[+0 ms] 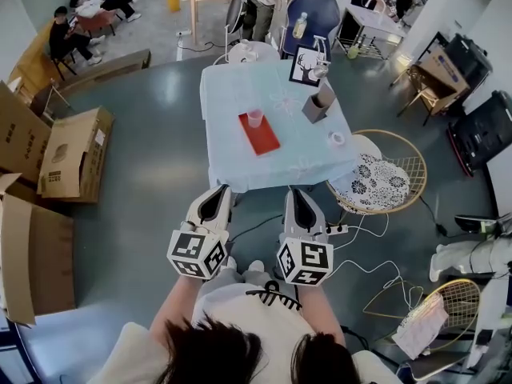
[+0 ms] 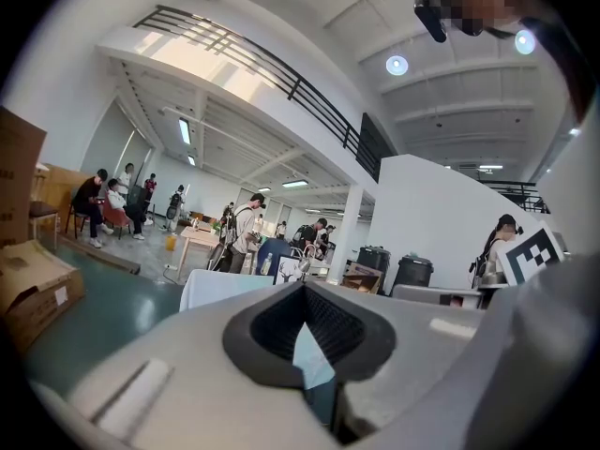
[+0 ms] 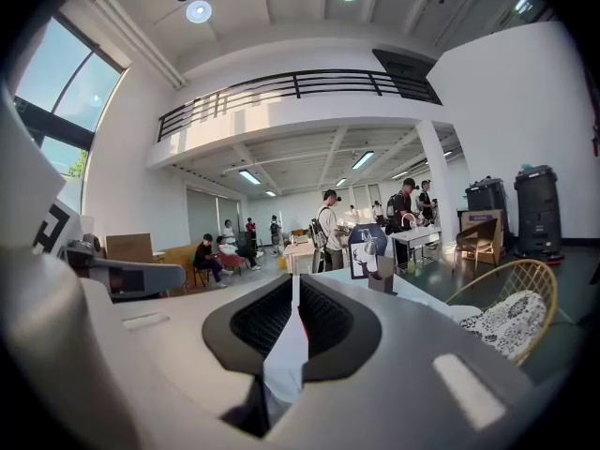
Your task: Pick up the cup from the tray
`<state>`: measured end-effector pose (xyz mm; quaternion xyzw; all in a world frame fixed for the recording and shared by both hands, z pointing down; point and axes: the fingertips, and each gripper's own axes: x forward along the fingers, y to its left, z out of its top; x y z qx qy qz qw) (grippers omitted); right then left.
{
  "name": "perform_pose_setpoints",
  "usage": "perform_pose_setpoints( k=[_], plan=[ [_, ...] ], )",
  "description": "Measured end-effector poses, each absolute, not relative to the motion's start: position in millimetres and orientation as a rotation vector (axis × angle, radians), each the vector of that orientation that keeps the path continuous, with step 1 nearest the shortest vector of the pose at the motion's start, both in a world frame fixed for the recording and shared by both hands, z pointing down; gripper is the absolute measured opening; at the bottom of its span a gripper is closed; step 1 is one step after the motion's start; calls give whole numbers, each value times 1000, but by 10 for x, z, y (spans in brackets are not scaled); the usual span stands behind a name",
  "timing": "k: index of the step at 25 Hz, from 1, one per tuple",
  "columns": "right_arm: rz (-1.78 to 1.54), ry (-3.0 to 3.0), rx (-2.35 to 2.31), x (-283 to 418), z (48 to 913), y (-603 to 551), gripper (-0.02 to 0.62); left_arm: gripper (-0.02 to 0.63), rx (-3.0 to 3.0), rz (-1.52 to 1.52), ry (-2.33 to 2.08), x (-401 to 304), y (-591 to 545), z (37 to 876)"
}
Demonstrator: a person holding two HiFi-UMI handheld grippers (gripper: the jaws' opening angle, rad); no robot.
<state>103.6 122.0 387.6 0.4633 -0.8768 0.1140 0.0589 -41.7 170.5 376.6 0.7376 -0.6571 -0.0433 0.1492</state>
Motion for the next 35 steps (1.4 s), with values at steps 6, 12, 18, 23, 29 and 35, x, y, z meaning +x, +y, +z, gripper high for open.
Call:
perform_pose_setpoints(
  k=[6, 12, 18, 23, 29, 35],
  plan=[
    [337, -2705, 1253, 1042, 3911, 1119, 182, 0, 2102, -119, -1907, -376, 1670, 3785],
    [301, -2732, 1169, 1017, 3934, 1044, 292, 0, 2082, -148, -1911, -349, 1575, 3804],
    [277, -2770, 1113, 892, 3891, 874, 353, 0, 2050, -147, -1944, -441, 1410, 3848],
    [266, -2778, 1101, 797, 3911, 703, 376, 2, 2043, -163, -1969, -571, 1245, 3846],
    [269, -2779, 1088, 615, 3953, 522, 393, 1, 2057, -155, -1955, -726, 1042, 3860],
    [268, -2766, 1067, 391, 4035, 338, 394, 1, 2071, -140, -1929, -844, 817, 3917]
  ],
)
